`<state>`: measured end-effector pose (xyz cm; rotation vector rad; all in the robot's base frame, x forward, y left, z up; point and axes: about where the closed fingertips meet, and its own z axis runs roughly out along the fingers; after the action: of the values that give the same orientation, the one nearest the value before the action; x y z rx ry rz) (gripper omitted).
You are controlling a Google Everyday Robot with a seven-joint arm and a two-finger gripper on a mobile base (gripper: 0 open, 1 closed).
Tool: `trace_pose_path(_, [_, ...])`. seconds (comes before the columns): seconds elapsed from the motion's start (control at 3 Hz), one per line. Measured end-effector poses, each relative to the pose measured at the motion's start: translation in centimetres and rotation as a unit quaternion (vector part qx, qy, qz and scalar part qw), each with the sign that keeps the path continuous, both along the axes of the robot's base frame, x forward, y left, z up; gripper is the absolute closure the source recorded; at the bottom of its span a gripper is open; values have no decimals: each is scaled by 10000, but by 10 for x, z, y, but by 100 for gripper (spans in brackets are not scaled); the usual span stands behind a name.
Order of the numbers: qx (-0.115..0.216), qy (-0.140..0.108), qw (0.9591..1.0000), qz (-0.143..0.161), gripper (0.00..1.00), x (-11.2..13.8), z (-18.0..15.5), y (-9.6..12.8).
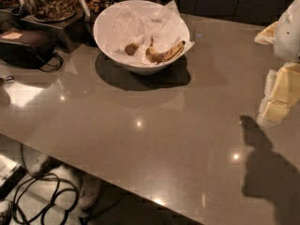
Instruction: Pick banana from white bowl
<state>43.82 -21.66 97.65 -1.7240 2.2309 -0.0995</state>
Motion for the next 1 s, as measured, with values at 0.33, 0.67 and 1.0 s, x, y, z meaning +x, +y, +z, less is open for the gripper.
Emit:
trace_pose_path(0.33, [-1, 1, 10000, 1, 0, 0, 0, 0])
trace_pose_path(0.67, [-63, 54, 10000, 49, 0, 6, 1, 5])
trace_pose_path(1.0, [-220, 183, 9994, 217, 0, 17, 0, 16])
